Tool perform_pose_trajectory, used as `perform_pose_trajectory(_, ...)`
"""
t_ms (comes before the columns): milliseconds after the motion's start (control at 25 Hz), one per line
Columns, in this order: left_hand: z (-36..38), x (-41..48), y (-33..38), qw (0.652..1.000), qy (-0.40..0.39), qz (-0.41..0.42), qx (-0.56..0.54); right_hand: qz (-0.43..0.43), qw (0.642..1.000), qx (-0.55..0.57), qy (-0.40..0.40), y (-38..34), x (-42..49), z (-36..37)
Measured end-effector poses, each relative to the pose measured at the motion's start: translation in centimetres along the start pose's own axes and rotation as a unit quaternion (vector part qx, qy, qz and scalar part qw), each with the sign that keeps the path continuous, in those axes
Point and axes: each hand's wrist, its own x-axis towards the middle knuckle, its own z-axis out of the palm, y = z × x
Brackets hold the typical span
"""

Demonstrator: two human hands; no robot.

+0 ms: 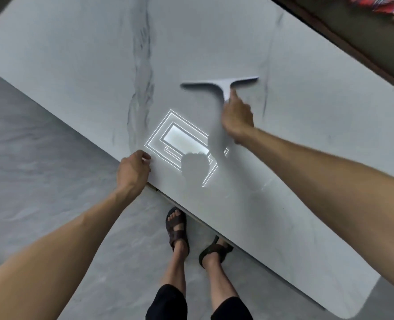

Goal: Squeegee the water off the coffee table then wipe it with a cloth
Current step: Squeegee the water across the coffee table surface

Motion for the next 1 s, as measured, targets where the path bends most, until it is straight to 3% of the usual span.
perform_pose_trajectory(80, -0.4, -0.1, -0.1, 1.000, -0.007, -0.016, 0.013, -0.101, 0.992, -0.065, -0.043, 2.3, -3.8, 1.3)
perform_pose_trajectory(200, -0.4, -0.8, 1.0, 0.999, -0.015, -0.011, 0.028, -0.156, 0.977, -0.124, -0.080, 9.0, -9.0, 0.3)
perform_pose_trajectory(400, 1.9, -2.4, 4.1, 0.993, -0.084, 0.079, 0.030, -0.110, 0.961, -0.231, -0.107, 20.9, -13.9, -5.6)
perform_pose_trajectory(520, 3.6, -4.0, 6.0, 0.986, -0.129, 0.105, 0.012, -0.055, 0.964, -0.238, -0.101, 24.8, -15.9, -8.8)
perform_pose_trajectory(600, 4.2, -5.0, 6.4, 0.987, -0.127, 0.097, 0.003, -0.056, 0.970, -0.220, -0.085, 24.9, -16.7, -9.6)
perform_pose_trajectory(720, 3.6, -5.6, 5.5, 0.995, -0.076, 0.067, -0.008, -0.122, 0.972, -0.186, -0.075, 21.2, -17.0, -7.6)
perform_pose_trajectory(840, 2.2, -5.6, 2.6, 0.998, -0.023, 0.058, 0.031, -0.225, 0.948, -0.173, -0.140, 14.7, -16.3, -1.6)
perform_pose_trajectory(1000, 1.8, -5.9, 0.3, 0.995, -0.044, 0.046, 0.070, -0.277, 0.924, -0.177, -0.196, 9.3, -15.9, 5.0)
